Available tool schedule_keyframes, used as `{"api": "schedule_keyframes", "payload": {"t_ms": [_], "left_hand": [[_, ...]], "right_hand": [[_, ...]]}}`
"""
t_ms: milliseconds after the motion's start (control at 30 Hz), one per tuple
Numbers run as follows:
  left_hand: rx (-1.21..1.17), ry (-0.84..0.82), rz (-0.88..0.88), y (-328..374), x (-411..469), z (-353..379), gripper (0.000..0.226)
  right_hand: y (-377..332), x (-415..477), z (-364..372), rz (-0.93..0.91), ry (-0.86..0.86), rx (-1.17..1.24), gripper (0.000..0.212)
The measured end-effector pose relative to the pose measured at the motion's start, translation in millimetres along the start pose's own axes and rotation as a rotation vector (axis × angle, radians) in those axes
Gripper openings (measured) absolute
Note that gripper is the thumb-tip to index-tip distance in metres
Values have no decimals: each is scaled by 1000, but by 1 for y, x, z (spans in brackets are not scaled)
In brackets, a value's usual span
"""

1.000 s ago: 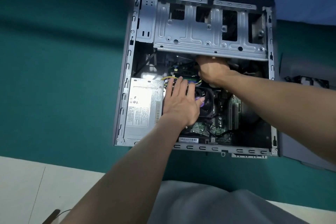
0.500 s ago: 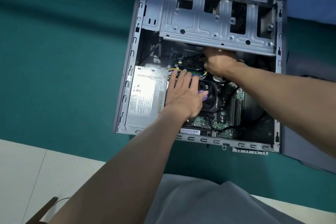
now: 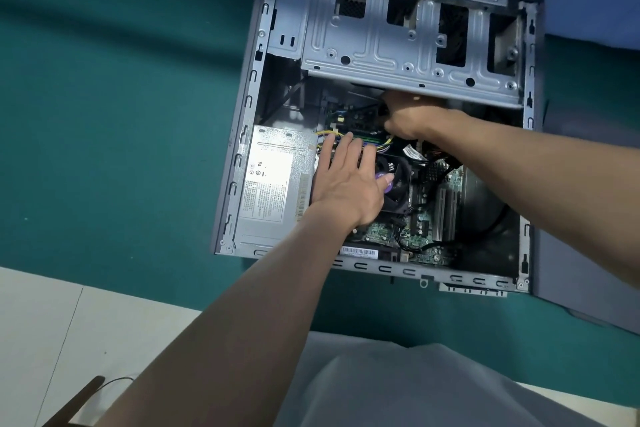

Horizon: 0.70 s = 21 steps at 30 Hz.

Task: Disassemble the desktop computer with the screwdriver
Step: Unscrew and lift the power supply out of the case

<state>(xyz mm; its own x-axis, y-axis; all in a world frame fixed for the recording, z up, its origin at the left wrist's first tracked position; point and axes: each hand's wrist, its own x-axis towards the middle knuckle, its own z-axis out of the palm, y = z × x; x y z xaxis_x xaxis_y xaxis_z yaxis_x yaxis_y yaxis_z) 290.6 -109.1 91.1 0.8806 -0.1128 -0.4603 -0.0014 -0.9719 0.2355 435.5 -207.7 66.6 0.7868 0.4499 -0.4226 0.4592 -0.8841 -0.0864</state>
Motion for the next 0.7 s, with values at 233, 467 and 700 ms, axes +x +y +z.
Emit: {"api": "schedule_keyframes", "payload": {"t_ms": [233, 467, 700], "left_hand": [[-10, 16, 1, 0, 0, 1, 56], [-34, 26, 2, -1, 0, 1, 54], [-30, 32, 6, -1, -1, 1, 55]], "right_hand": [[12, 1, -1, -71, -40, -52, 34], [9, 2, 1, -46, -26, -2, 46], [7, -2, 11, 19, 16, 11, 33]]}}
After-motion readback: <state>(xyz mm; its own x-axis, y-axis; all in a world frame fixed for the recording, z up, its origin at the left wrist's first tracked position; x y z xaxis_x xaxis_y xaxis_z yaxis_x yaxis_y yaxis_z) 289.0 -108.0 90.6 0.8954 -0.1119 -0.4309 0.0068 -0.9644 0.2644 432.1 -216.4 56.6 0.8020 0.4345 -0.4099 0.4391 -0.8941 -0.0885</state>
